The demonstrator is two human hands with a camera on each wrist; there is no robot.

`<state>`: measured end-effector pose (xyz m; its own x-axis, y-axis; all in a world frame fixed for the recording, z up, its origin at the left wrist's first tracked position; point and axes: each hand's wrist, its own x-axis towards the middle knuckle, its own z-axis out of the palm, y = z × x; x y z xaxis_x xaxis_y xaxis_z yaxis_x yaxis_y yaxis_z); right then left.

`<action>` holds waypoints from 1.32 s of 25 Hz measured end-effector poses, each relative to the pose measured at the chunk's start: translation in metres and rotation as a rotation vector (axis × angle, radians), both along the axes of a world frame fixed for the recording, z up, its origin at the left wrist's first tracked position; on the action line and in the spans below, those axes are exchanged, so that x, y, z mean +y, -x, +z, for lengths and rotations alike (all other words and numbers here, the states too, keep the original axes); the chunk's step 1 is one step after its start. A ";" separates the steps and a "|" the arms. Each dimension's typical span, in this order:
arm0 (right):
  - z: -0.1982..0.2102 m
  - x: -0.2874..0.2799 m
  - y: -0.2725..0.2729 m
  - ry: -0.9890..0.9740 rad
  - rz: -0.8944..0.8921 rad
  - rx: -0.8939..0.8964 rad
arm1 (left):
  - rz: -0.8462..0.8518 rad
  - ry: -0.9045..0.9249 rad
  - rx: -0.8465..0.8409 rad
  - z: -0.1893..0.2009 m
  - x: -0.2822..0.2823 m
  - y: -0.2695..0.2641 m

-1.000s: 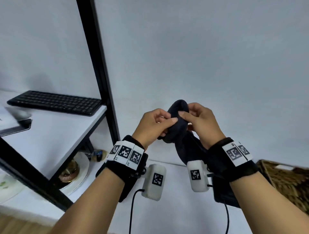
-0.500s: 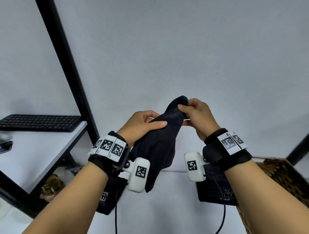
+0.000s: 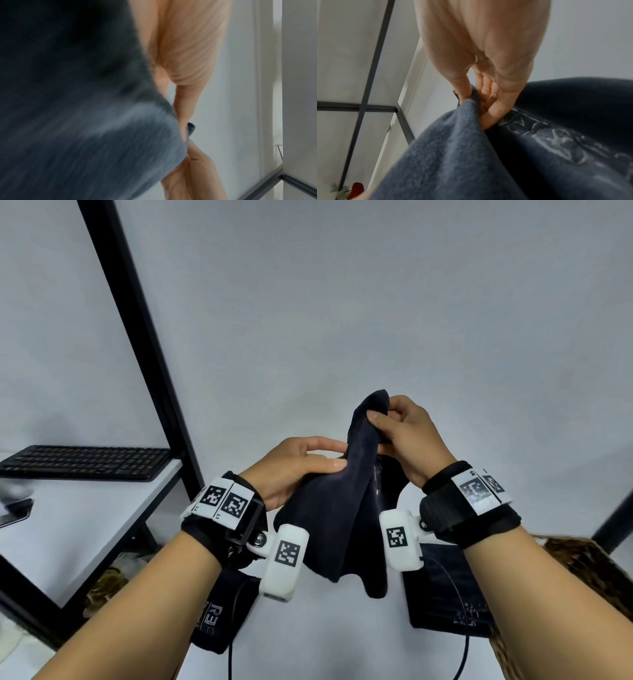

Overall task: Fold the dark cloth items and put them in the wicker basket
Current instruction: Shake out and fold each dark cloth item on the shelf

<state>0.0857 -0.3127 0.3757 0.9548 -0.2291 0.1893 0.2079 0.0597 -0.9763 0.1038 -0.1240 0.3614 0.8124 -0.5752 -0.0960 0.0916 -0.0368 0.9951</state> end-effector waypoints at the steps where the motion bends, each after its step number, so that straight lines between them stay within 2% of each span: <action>1: 0.000 -0.001 -0.001 0.010 0.004 0.003 | -0.026 -0.034 0.001 0.000 0.001 -0.001; 3: -0.001 -0.005 -0.002 0.024 0.014 0.010 | -0.025 -0.118 -0.027 0.001 0.004 -0.001; 5: 0.000 -0.010 -0.001 0.050 0.009 0.029 | 0.091 -0.138 -0.074 0.000 0.005 -0.005; 7: 0.000 -0.016 -0.002 0.117 -0.018 0.103 | 0.284 -0.135 -0.202 -0.002 0.006 -0.013; 9: -0.004 -0.021 -0.005 0.229 -0.053 0.200 | 0.394 -0.194 -0.384 -0.002 0.004 -0.020; 11: -0.010 -0.022 -0.009 0.423 -0.147 0.220 | 0.397 -0.293 -0.547 0.001 0.001 -0.026; 13: -0.012 -0.016 -0.008 0.587 -0.249 0.087 | 0.353 -0.388 -0.690 0.006 -0.003 -0.027; 14: -0.011 -0.012 -0.007 0.603 -0.216 -0.006 | 0.316 -0.433 -0.745 0.009 -0.005 -0.028; 15: -0.009 -0.006 -0.006 0.585 -0.111 -0.072 | 0.272 -0.469 -0.792 0.010 -0.007 -0.030; 17: -0.005 0.008 -0.006 0.623 0.143 -0.070 | 0.195 -0.485 -0.854 0.010 -0.009 -0.031; 19: -0.008 0.016 -0.013 0.776 0.218 -0.034 | 0.187 -0.435 -0.851 0.007 -0.006 -0.033; 21: -0.010 0.016 -0.020 0.837 0.157 -0.015 | 0.197 -0.413 -0.776 0.006 0.003 -0.035; 25: -0.011 0.011 -0.025 0.753 0.051 -0.058 | 0.148 -0.720 -0.715 -0.009 0.025 -0.041; 28: -0.001 0.018 -0.027 0.690 0.071 -0.088 | 0.176 -0.548 -0.635 -0.009 0.019 -0.033; 30: 0.005 0.024 -0.027 0.713 0.102 -0.114 | 0.159 -0.493 -0.663 -0.003 0.007 -0.030; 33: 0.007 0.016 -0.029 0.738 0.114 -0.080 | 0.273 -0.380 -0.674 0.009 0.006 -0.037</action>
<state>0.1147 -0.2969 0.3824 0.9418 0.0837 0.3256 0.3120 -0.5790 -0.7533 0.1407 -0.1180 0.3699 0.8719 -0.3754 0.3145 -0.4673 -0.4456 0.7636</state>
